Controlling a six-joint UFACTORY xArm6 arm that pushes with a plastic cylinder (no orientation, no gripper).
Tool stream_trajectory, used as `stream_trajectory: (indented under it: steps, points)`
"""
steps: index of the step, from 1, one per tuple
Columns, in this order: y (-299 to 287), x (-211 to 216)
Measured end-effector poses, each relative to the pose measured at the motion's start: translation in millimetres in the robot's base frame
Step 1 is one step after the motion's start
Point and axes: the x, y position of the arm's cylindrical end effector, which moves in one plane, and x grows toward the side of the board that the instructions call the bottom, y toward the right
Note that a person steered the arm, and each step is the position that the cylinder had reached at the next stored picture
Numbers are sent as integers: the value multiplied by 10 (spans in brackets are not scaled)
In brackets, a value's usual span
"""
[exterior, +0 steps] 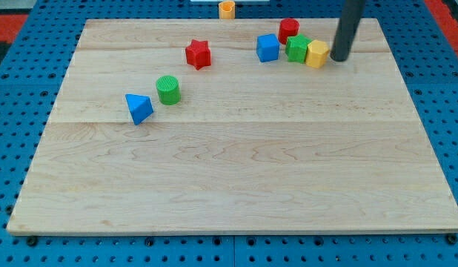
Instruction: Place the green circle left to the blue cube
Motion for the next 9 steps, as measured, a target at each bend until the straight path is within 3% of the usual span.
stream_trajectory:
  steps: [1,2,3,4,5,7,9]
  points:
    - [-390,718]
    - [-1659,717]
    - [-2572,1103]
    - [-3410,1219]
    - [-3804,1743]
    - [-3218,935]
    - [-3219,523]
